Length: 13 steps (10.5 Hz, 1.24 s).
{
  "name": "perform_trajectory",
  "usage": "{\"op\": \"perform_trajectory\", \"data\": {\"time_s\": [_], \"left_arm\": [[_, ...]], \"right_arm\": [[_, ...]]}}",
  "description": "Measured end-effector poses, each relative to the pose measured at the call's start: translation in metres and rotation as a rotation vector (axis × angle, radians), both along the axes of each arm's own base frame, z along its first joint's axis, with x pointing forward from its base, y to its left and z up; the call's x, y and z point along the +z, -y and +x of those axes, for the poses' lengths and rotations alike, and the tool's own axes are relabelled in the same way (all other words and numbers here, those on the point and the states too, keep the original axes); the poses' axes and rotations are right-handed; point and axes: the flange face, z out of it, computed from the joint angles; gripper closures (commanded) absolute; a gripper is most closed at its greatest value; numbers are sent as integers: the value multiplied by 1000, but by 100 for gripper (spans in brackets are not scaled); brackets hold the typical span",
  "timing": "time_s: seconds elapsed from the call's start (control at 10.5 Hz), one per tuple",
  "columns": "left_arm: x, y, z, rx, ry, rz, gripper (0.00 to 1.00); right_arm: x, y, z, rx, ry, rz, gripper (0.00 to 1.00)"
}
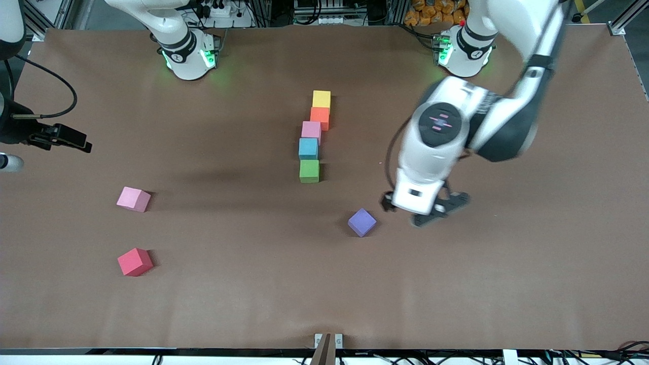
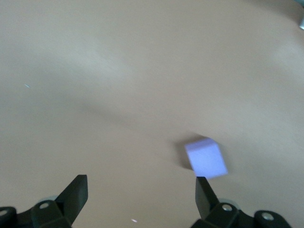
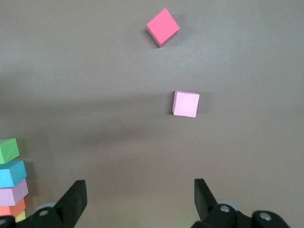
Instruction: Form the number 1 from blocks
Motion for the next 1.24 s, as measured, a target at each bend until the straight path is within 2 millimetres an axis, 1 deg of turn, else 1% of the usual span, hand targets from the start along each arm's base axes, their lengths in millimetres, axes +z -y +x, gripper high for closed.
{"op": "perform_trajectory", "data": {"time_s": [0.1, 0.19, 0.29, 0.48, 0.57, 0.67, 0.76, 0.86, 1.05, 1.24], "left_arm": [[-4, -11, 2, -25, -26, 14, 0], [-8, -19, 1, -49, -60, 32, 0], [-6, -32, 2, -67, -91, 47, 0], [10, -77, -2, -119, -131, 35, 0], [22, -98, -10, -142, -143, 27, 0], [38, -120, -22, -169, -147, 21, 0], [60, -142, -36, -203, -135, 17, 0], [86, -162, -49, -227, -109, 8, 0], [132, -187, -72, -231, -60, -1, 0], [160, -202, -87, -310, -74, 2, 0]], "right_arm": [[2, 0, 0, 0, 4, 0, 0], [3, 0, 0, 0, 7, 0, 0], [4, 0, 0, 0, 8, -1, 0], [4, 2, 0, -3, 9, -1, 0], [4, 2, 0, -3, 9, -1, 0], [4, 2, 0, -3, 10, -1, 0], [5, 2, 0, -3, 10, -1, 0], [5, 2, 0, -3, 11, -1, 0], [5, 2, 0, -3, 10, -1, 0], [5, 2, 1, -3, 10, -1, 0]]}}
